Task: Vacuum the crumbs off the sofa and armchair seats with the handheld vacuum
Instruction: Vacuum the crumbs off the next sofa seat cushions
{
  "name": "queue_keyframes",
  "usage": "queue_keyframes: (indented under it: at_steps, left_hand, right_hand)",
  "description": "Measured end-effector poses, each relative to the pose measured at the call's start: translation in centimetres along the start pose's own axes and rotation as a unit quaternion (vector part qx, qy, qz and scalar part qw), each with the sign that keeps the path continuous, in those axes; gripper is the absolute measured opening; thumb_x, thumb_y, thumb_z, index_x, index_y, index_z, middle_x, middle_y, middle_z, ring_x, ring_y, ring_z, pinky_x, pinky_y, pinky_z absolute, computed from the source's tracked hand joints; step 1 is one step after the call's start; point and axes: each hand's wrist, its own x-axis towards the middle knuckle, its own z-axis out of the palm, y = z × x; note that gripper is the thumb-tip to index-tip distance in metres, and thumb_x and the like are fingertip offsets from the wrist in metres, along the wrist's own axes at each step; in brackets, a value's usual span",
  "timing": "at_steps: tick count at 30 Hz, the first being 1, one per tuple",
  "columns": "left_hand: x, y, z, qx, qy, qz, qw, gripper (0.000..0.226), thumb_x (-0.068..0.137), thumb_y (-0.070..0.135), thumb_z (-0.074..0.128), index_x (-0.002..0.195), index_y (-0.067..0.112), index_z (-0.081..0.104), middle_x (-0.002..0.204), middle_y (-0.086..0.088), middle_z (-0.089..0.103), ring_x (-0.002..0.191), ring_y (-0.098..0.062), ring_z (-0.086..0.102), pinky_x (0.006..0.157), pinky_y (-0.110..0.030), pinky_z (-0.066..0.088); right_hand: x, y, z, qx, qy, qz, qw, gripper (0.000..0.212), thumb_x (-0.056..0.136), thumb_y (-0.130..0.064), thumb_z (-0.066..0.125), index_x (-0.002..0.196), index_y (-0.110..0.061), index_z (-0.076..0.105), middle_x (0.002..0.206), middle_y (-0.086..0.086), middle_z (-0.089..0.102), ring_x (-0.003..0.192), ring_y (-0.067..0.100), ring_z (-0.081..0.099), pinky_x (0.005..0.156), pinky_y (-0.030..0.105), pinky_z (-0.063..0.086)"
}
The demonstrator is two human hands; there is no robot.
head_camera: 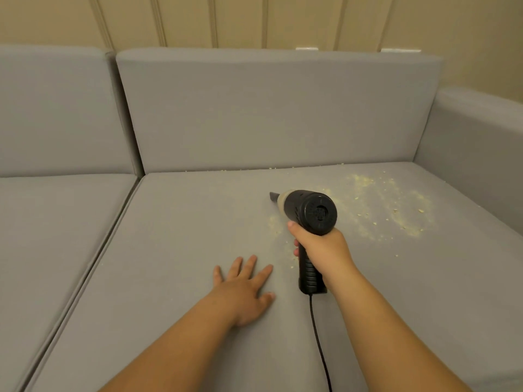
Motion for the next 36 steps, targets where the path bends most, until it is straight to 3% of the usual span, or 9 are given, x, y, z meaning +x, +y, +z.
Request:
queue_keyframes:
  at_steps: [12, 16, 22, 30, 36]
  left_hand:
    - [0.2, 0.1, 0.0, 0.014, -0.008, -0.003, 1.0, 0.069, 0.101, 0.069, 0.022, 0.158, 0.052, -0.013, 0.169, 0.007, -0.025, 0.156, -0.025, -0.024, 0.118, -0.068, -0.013]
    - [0.4, 0.5, -0.1, 0.015, -0.009, -0.008, 1.0, 0.07, 0.101, 0.07, 0.022, 0.158, 0.052, -0.014, 0.169, 0.006, -0.026, 0.156, -0.027, -0.024, 0.118, -0.07, -0.013]
    - [0.4, -0.1, 0.2, -0.001, 0.0, -0.002, 1.0, 0.066, 0.101, 0.07, 0.02, 0.158, 0.054, -0.01, 0.17, 0.009, -0.023, 0.156, -0.024, -0.023, 0.119, -0.067, -0.014]
    - [0.2, -0.1, 0.0, -0.002, -0.005, 0.0, 1.0, 0.066, 0.101, 0.07, 0.019, 0.159, 0.053, -0.01, 0.17, 0.009, -0.023, 0.157, -0.024, -0.022, 0.119, -0.067, -0.014]
    - [0.0, -0.2, 0.0, -0.003, -0.003, 0.003, 1.0, 0.066, 0.102, 0.069, 0.019, 0.159, 0.052, -0.009, 0.17, 0.009, -0.022, 0.157, -0.022, -0.021, 0.119, -0.066, -0.014]
  right_hand:
    - [-0.8, -0.4, -1.0, -0.032, 0.023, -0.001, 0.999, 0.02, 0.085, -0.029, 0.082, 0.088, -0.01, 0.075, 0.069, 0.004, 0.072, 0.059, 0.016, 0.071, 0.078, 0.045, 0.064]
    - [-1.8, 0.1, -2.1, -0.06, -0.009, 0.004, 0.998, 0.022, 0.086, -0.031, 0.082, 0.084, -0.01, 0.074, 0.068, 0.004, 0.073, 0.06, 0.016, 0.072, 0.078, 0.044, 0.063]
    - [-2.1, 0.2, -3.7, -0.05, 0.049, -0.004, 0.998, 0.022, 0.086, -0.031, 0.082, 0.089, -0.012, 0.074, 0.074, 0.007, 0.073, 0.059, 0.014, 0.071, 0.071, 0.038, 0.06]
    - [-3.7, -0.1, -5.5, -0.033, -0.03, 0.042, 0.998, 0.022, 0.089, -0.019, 0.079, 0.097, 0.001, 0.074, 0.072, 0.011, 0.071, 0.063, 0.024, 0.067, 0.074, 0.043, 0.06]
    - [-4.4, 0.0, -6.1, -0.045, 0.04, 0.012, 0.998, 0.019, 0.088, -0.022, 0.081, 0.09, -0.005, 0.074, 0.073, 0.011, 0.072, 0.062, 0.02, 0.069, 0.074, 0.044, 0.061]
